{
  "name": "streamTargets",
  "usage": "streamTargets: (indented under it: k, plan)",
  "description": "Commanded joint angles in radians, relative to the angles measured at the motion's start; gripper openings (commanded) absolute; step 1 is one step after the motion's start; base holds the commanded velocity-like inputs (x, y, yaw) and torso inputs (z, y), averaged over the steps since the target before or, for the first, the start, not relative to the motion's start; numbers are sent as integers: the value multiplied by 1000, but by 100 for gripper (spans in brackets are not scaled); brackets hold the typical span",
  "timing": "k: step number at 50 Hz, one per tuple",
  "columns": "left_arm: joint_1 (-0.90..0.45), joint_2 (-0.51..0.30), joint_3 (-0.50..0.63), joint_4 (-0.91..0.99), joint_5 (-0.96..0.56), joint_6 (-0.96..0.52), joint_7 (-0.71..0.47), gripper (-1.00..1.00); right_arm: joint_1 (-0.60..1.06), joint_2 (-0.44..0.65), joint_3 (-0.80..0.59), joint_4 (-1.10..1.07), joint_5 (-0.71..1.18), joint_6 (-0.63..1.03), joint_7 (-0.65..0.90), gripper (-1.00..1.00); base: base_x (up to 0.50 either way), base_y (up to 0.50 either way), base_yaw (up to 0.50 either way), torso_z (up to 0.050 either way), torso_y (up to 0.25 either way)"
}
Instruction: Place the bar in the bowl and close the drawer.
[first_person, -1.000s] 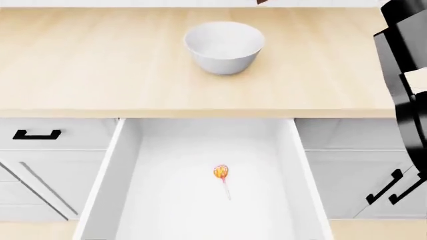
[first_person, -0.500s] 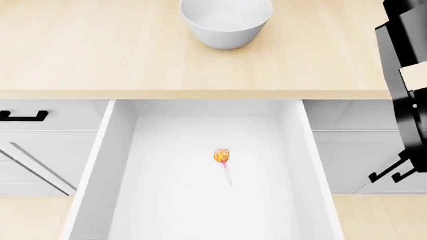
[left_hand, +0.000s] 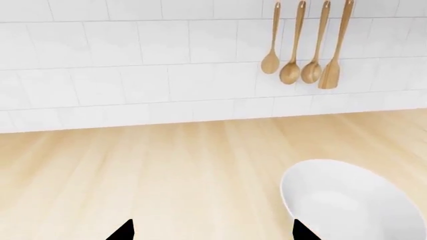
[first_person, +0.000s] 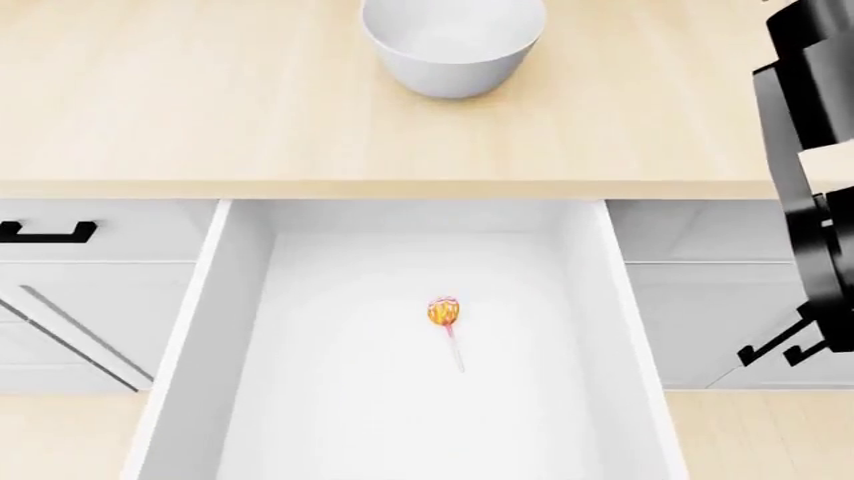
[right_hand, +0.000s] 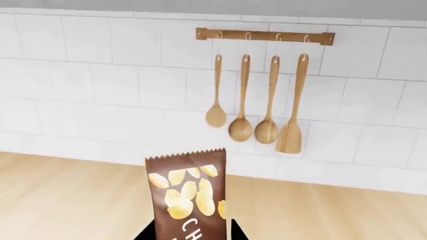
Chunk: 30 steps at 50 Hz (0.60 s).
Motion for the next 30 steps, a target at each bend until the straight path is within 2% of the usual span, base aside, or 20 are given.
streamTargets:
  k: [1, 14, 27, 30]
  plan:
    - [2, 1, 0, -3, 3, 6, 1, 100, -26, 27, 28, -89, -4, -38, 18, -100, 0, 0, 0, 0, 0]
    - [-4, 1, 9, 2, 8, -5, -4, 100, -35, 34, 20, -128, -8, -37, 35, -100, 0, 0, 0, 0, 0]
    - [-12, 3, 22, 7, 15, -17, 8, 100, -5, 37, 30, -142, -2, -37, 43, -100, 0, 0, 0, 2, -245]
    - [-19, 5, 23, 3, 16, -20, 7, 100, 12, 18, 28, -97, -12, -57, 24, -100, 0, 0, 0, 2, -75]
